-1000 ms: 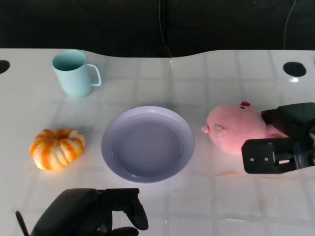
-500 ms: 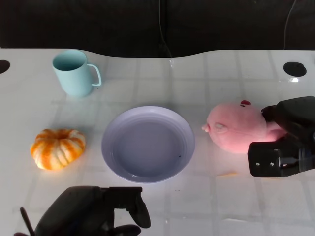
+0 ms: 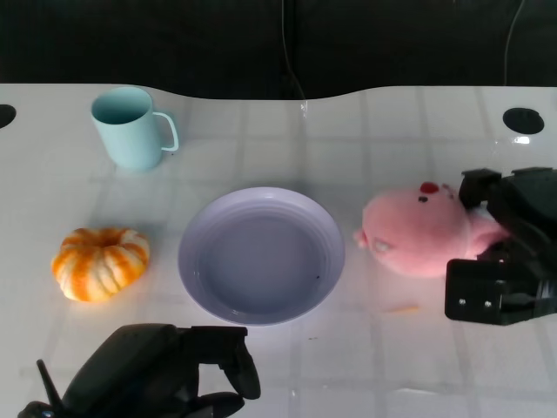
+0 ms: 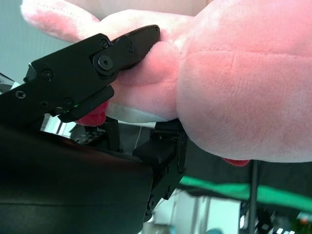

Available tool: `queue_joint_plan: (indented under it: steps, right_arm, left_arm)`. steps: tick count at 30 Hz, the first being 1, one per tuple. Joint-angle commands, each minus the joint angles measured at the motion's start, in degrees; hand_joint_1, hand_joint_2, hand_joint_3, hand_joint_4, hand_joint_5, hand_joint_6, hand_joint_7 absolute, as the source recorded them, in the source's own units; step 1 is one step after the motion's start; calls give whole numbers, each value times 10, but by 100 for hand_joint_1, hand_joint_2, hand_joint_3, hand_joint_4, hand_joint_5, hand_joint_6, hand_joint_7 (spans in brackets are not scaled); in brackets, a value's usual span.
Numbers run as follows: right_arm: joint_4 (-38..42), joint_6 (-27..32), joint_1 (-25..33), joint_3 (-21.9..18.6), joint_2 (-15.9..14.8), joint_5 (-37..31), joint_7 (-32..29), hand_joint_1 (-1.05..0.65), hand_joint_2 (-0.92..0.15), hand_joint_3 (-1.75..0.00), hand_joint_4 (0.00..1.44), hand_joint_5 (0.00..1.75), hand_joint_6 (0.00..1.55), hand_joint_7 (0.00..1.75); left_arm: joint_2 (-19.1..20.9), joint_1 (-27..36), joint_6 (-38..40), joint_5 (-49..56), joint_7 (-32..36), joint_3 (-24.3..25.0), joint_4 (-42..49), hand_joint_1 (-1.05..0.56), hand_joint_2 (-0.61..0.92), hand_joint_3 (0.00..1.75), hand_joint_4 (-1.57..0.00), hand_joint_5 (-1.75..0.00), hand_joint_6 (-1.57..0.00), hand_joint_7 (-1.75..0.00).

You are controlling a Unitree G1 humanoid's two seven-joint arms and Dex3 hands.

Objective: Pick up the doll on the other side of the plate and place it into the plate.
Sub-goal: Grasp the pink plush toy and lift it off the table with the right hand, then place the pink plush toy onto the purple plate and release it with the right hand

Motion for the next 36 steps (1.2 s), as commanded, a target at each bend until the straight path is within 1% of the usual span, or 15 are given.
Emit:
queue_joint_plan:
  steps: [1, 6, 8, 9, 10, 11, 14, 16, 18, 23, 27, 29, 32, 34, 36]
  right_arm:
    - [-66, 4, 7, -33, -20, 20, -1, -23, -88, -8, 86, 175, 73, 161]
    - [-124, -1, 5, -61, -9, 36, -10, -20, -86, -12, 94, 175, 73, 174]
    - [-136, -3, -1, -70, 2, 45, -7, -24, -60, -70, 90, 175, 69, 174]
    - [-143, -4, -5, -74, 8, 50, -4, -22, -47, -92, 91, 175, 71, 175]
    - [-149, -5, -8, -77, 13, 53, -1, -20, -38, -106, 93, 175, 72, 175]
    - [-158, -3, -11, -77, 18, 54, 7, -19, -35, -111, 94, 175, 73, 175]
    - [-188, 10, -21, -74, 37, 57, 36, -20, -34, -109, 92, 175, 72, 175]
    - [-197, 6, -28, -68, 50, 53, 44, -18, -32, -112, 96, 175, 74, 175]
    - [-200, 5, -36, -57, 63, 49, 61, -19, -32, -114, 96, 175, 73, 175]
    - [-189, 6, -54, -37, 101, 45, 89, -23, -35, -108, 96, 175, 73, 175]
    - [-152, 8, -73, -16, 143, 41, 91, -23, -40, -96, 94, 175, 72, 174]
    - [-125, 2, -83, -7, 159, 40, 85, -24, -43, -93, 94, 175, 73, 167]
    - [-84, 3, -98, -4, 187, 53, 96, -25, -50, -86, 92, 175, 72, 167]
    - [-63, 2, -105, -4, 198, 60, 103, -24, -51, -83, 91, 175, 72, 169]
    - [-46, -1, -109, -7, 207, 71, 110, -22, -51, -84, 90, 175, 73, 163]
  left_arm:
    - [7, 1, -6, 2, 0, 4, 9, -31, 92, 32, -67, -158, -71, -110]
    - [-1, 8, -9, 12, 7, -6, 6, -29, 92, 34, -67, -160, -71, -110]
    - [-3, 11, -9, 19, 8, -10, 5, -31, 92, 35, -66, -160, -70, -111]
    - [-3, 12, -9, 22, 9, -12, 4, -31, 92, 35, -65, -160, -70, -111]
    - [-4, 14, -9, 24, 10, -12, 4, -32, 92, 35, -65, -160, -70, -112]
    - [-6, 15, -8, 26, 10, -12, 3, -32, 92, 34, -65, -160, -70, -112]
    - [-8, 19, -5, 28, 8, -13, -1, -32, 92, 33, -65, -158, -70, -113]
    - [-9, 21, -2, 30, 7, -14, -5, -31, 92, 33, -65, -158, -69, -113]
    - [-12, 22, -3, 31, 9, -15, -4, -31, 92, 34, -65, -158, -69, -113]
    - [-17, 23, -7, 39, 12, -19, -1, -31, 92, 34, -65, -157, -69, -114]
    - [-23, 23, 6, 50, 7, -22, -8, -31, 92, 35, -66, -155, -70, -111]
    - [-24, 23, 8, 52, 5, -23, -11, -31, 92, 35, -66, -154, -71, -112]
    - [-26, 25, 3, 51, 8, -24, -10, -30, 92, 35, -66, -154, -70, -112]
    - [-27, 26, 4, 53, 7, -25, -10, -31, 92, 34, -66, -153, -70, -112]
    - [-27, 28, 4, 54, 8, -26, -11, -31, 92, 34, -66, -153, -70, -112]
